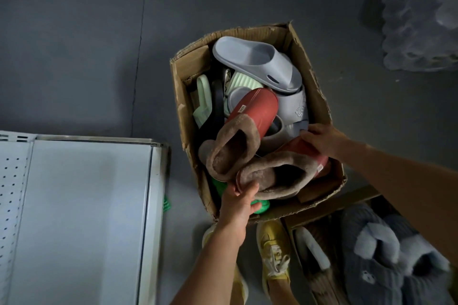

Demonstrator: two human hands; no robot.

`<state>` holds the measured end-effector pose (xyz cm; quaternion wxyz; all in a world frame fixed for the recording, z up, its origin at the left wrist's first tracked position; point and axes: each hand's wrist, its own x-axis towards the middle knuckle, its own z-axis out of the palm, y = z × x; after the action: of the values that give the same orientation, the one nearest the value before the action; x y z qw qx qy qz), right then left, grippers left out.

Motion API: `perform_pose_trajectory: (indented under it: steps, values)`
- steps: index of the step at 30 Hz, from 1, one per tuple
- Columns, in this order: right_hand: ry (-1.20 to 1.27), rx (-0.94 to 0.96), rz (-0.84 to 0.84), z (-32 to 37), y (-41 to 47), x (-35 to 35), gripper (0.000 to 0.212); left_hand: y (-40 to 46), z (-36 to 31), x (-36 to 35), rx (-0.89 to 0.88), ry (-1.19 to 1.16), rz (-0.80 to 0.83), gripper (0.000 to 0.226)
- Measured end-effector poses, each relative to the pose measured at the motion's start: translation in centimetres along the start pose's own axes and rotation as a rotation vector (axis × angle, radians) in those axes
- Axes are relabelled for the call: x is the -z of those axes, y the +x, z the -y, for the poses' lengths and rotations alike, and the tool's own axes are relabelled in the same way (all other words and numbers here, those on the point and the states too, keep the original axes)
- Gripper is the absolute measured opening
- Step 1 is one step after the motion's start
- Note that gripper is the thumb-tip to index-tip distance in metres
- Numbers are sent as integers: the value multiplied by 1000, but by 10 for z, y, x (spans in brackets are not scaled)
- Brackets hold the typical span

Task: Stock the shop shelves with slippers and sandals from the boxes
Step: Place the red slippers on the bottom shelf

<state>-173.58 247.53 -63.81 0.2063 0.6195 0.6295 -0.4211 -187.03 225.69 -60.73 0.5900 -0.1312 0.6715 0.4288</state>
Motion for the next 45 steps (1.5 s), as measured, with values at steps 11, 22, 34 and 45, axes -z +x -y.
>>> perform_pose_trajectory:
  steps: [11,22,34,45]
  values:
    - [405,-137,421,27,-77,-32,27,-26,-6,42,-58,-590,-89,84]
    - [332,166,-270,88,-43,-10,50,-26,16,-11,-8,-424,-118,93]
    - [696,-55,62,92,-53,-30,42,-39,18,36,-91,-462,-238,42]
    - [1011,-22,350,60,-140,-81,22,-95,71,80,-184,-595,-135,69]
